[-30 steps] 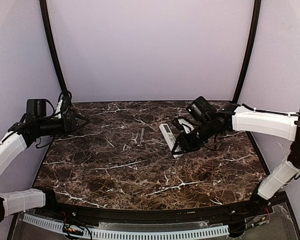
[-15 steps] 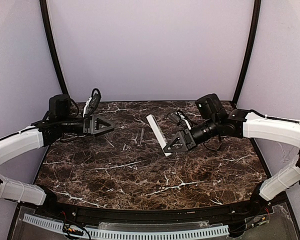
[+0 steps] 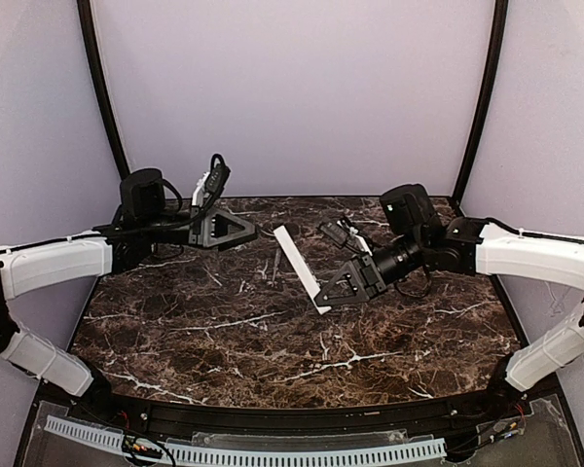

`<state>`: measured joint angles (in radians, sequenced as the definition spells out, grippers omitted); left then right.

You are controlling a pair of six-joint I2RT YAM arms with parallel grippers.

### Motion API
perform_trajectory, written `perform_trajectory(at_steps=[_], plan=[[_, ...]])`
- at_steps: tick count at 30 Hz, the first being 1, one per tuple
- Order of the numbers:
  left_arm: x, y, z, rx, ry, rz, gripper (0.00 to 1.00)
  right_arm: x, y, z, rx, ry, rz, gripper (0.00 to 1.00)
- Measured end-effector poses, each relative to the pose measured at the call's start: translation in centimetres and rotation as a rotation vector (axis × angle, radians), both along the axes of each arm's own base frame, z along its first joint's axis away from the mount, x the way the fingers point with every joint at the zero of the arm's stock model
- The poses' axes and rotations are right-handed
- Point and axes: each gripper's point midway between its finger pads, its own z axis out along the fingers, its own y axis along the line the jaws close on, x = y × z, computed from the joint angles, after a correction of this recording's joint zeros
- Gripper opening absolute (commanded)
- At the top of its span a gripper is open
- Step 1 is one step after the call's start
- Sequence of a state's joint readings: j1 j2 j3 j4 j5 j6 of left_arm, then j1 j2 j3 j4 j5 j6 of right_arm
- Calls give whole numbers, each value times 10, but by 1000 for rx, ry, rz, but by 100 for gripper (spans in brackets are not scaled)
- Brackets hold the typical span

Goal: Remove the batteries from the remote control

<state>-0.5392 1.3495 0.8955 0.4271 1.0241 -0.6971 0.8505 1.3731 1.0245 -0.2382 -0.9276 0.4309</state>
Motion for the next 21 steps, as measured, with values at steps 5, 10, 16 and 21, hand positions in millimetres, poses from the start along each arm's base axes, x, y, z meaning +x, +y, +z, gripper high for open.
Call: perform_trajectory(at_steps=[5, 10, 16, 21], plan=[[-8, -16, 3, -11, -5, -53, 84, -6, 1, 2, 10, 2, 27, 0], [-12, -29, 2, -14, -3, -90, 81, -11, 3, 1, 12, 4, 44, 0], [-18, -40, 0, -13, 1, -127, 75, -12, 4, 0, 10, 7, 48, 0], [-26, -47, 2, -16, -3, -162, 68, -15, 5, -1, 8, 8, 58, 0]])
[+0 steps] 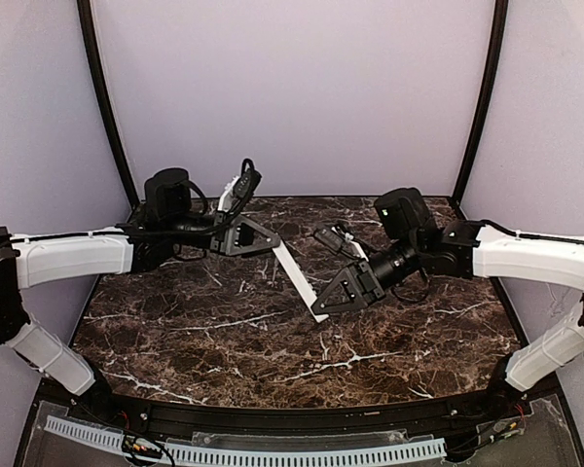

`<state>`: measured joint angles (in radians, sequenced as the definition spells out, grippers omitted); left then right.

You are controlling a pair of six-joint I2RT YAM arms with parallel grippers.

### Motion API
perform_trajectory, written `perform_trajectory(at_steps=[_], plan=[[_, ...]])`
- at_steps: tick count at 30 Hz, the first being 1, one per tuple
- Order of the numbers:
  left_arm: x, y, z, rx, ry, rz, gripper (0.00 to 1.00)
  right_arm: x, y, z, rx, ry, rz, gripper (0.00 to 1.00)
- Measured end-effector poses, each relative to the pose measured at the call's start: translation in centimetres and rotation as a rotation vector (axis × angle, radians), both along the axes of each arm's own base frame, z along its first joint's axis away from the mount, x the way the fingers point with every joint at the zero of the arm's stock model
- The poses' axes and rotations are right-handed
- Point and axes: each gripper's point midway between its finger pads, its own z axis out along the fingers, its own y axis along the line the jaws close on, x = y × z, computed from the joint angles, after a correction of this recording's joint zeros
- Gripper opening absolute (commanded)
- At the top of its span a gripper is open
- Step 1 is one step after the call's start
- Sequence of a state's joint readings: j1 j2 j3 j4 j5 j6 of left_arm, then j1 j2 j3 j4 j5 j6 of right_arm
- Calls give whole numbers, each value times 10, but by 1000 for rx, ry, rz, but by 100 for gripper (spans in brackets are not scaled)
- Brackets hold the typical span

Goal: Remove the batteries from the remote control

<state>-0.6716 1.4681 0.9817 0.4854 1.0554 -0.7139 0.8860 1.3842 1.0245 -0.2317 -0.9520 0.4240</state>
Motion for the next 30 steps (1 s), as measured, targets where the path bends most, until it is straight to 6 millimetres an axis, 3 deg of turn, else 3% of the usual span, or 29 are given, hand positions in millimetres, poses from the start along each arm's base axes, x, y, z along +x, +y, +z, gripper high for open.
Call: perform_trajectory(at_steps=[3, 9, 14, 15, 17, 18, 20, 25, 30], plan=[[-3, -3, -2, 2, 3, -12, 60, -1, 1, -2, -5, 1, 1, 0], [-8, -9, -5, 7, 4, -36, 30, 1, 1, -4, -20, 5, -13, 0], [-10, -10, -4, 12, 18, -47, 12, 2, 1, -6, -21, -14, -17, 1], [-10, -10, -4, 13, 18, -47, 9, 2, 1, -6, -22, -15, -18, 12], [-9, -11, -3, 15, 14, -43, 5, 4, 2, -8, -28, -26, -29, 48], [-9, -11, -4, 17, 13, -40, 4, 5, 2, -8, -32, -33, -35, 59], [-5, -12, -4, 24, 9, -21, 2, 10, 2, -10, -48, -46, -63, 72], [-2, -15, -13, 59, 32, 18, 1, 28, 3, -8, -76, -115, -159, 95], [8, -13, -17, 94, 48, 98, 0, 38, -6, 13, -41, -218, -236, 99]])
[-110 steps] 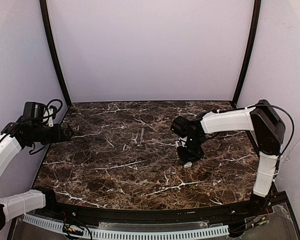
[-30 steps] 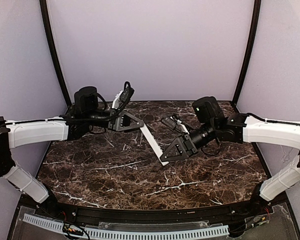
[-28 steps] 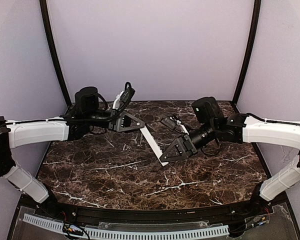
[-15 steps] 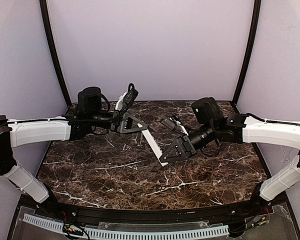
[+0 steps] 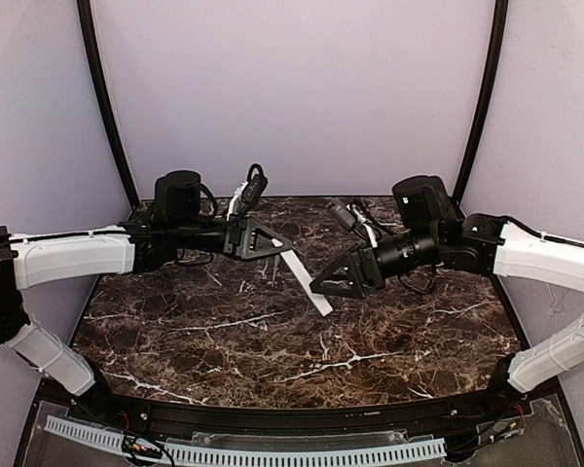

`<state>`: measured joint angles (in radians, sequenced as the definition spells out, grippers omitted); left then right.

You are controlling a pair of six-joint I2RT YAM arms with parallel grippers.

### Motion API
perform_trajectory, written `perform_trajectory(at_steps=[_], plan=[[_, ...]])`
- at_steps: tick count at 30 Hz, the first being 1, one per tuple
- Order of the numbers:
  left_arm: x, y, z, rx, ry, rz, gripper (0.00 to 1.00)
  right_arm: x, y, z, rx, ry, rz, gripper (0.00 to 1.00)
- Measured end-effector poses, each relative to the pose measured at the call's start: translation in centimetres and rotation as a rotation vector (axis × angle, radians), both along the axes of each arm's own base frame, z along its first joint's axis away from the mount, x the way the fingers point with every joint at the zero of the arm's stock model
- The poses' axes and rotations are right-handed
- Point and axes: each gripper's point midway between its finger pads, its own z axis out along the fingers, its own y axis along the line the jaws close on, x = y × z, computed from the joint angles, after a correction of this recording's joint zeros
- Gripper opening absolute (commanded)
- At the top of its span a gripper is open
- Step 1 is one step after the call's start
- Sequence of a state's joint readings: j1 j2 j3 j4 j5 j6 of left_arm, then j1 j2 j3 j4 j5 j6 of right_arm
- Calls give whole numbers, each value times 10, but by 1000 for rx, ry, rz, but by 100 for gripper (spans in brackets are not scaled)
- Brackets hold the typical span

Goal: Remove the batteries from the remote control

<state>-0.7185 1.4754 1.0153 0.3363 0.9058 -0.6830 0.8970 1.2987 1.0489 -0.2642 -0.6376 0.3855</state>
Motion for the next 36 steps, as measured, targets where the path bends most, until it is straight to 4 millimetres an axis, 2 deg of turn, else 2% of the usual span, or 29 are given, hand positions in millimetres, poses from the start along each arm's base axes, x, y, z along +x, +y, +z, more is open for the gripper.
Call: perform_trajectory(at_steps=[4, 10, 16, 22, 25, 36], plan=[[12, 3, 5, 11, 17, 93, 0, 7, -14, 23, 85, -139, -85, 99], [32, 2, 20, -11, 98, 206, 0, 19, -36, 23, 172, -302, -224, 99], [42, 1, 39, -67, 171, 265, 0, 32, -51, 42, 255, -470, -327, 96], [48, 0, 50, -134, 273, 288, 0, 34, -48, 49, 288, -581, -329, 91], [50, 1, 49, -160, 321, 306, 0, 31, -40, 50, 299, -638, -310, 89], [56, 5, 32, -168, 430, 360, 0, 32, -16, 37, 272, -757, -272, 64]])
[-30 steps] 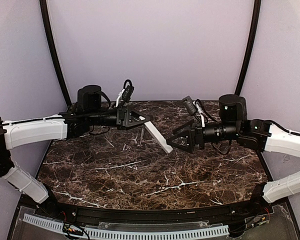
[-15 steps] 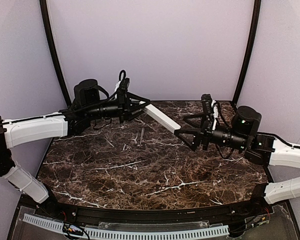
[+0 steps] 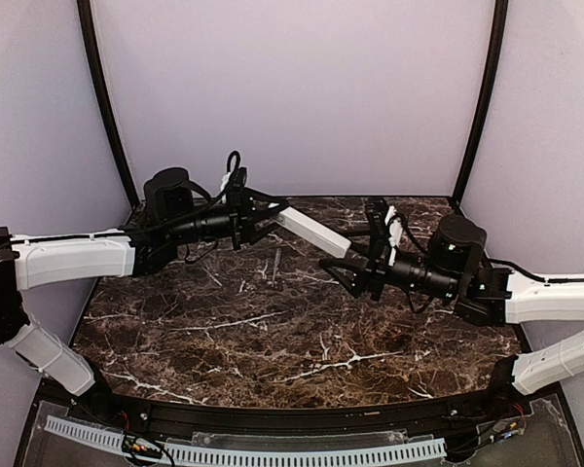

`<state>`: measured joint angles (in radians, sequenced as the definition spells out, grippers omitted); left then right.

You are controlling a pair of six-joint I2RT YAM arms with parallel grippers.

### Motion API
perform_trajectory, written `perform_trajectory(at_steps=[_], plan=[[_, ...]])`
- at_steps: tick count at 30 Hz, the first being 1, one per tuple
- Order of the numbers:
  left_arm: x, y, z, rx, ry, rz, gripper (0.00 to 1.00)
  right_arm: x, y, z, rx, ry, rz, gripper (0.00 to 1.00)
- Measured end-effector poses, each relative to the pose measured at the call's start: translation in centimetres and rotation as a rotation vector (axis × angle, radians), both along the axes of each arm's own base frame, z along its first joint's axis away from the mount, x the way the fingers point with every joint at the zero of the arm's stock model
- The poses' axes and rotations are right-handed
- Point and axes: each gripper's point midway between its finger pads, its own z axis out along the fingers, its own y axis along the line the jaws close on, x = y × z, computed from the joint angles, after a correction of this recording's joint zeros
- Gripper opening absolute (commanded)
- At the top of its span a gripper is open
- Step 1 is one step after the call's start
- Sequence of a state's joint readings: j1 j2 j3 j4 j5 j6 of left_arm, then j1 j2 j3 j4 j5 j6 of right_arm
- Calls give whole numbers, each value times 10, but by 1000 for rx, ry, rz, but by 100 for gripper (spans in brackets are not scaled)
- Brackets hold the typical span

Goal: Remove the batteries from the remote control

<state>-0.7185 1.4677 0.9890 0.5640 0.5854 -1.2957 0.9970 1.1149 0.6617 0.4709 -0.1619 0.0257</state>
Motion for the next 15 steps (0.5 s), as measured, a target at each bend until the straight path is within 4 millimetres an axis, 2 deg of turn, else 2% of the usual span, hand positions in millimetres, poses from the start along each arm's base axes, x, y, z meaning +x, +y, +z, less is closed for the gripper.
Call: perform_trajectory(at_steps=[6, 15], plan=[[-1, 1, -1, -12, 16, 0, 0, 4, -1, 6, 15, -27, -29, 41], [-1, 2, 0, -35, 32, 3, 0, 9, -2, 7, 13, -47, -64, 38]])
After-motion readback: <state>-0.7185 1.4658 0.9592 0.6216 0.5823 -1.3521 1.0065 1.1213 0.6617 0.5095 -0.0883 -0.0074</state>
